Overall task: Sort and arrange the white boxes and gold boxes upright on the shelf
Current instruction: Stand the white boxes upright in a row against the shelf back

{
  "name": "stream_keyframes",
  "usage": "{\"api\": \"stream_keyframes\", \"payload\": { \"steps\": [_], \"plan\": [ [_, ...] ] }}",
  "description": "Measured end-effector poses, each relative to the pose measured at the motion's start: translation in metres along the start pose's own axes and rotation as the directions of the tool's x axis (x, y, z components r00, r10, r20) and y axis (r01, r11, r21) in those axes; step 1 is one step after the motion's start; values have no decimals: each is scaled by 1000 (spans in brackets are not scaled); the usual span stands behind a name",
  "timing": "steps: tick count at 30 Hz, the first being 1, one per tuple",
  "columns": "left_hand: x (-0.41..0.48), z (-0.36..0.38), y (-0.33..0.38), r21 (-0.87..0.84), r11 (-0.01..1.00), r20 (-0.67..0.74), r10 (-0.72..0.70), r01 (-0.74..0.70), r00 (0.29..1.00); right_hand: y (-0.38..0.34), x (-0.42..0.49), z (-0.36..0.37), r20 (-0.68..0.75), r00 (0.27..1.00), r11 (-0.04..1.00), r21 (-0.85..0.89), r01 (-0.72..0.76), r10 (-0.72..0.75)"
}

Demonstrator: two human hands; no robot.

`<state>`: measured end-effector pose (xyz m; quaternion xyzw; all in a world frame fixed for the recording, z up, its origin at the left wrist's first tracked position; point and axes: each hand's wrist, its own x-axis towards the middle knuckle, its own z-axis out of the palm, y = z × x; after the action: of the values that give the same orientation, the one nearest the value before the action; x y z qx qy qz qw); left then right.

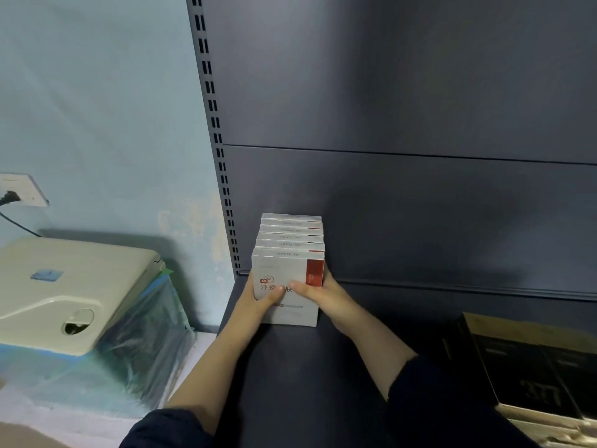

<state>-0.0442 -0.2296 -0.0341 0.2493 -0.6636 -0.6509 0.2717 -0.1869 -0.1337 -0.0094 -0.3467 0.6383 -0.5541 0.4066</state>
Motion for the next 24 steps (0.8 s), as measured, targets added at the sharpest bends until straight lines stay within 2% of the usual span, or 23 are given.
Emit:
{"api": "stream_keyframes", "payload": {
  "steps": [4,9,13,17,21,24],
  "plan": [
    [1,1,3,-46,998,35,-51,52,998,7,2,-2,37,999,999,44,-6,4],
    [-3,-3,-2,-17,995,17,-100,100,995,12,2,-2,42,999,998,58,15,-17],
    [-4,-3,5,39,995,13,-95,94,995,11,2,-5,36,999,1000,12,-1,1],
    [-2,-8,10,50,996,87,-83,78,993,17,2,-10,23,999,999,-15,-30,30],
    [-3,-14,6,80,994,72,-76,71,994,26,-3,-7,-2,996,995,-52,-86,86],
    [-7,-12,4,36,994,82,-110,107,991,25,-9,-2,9,997,997,26,-76,75]
  ]
}}
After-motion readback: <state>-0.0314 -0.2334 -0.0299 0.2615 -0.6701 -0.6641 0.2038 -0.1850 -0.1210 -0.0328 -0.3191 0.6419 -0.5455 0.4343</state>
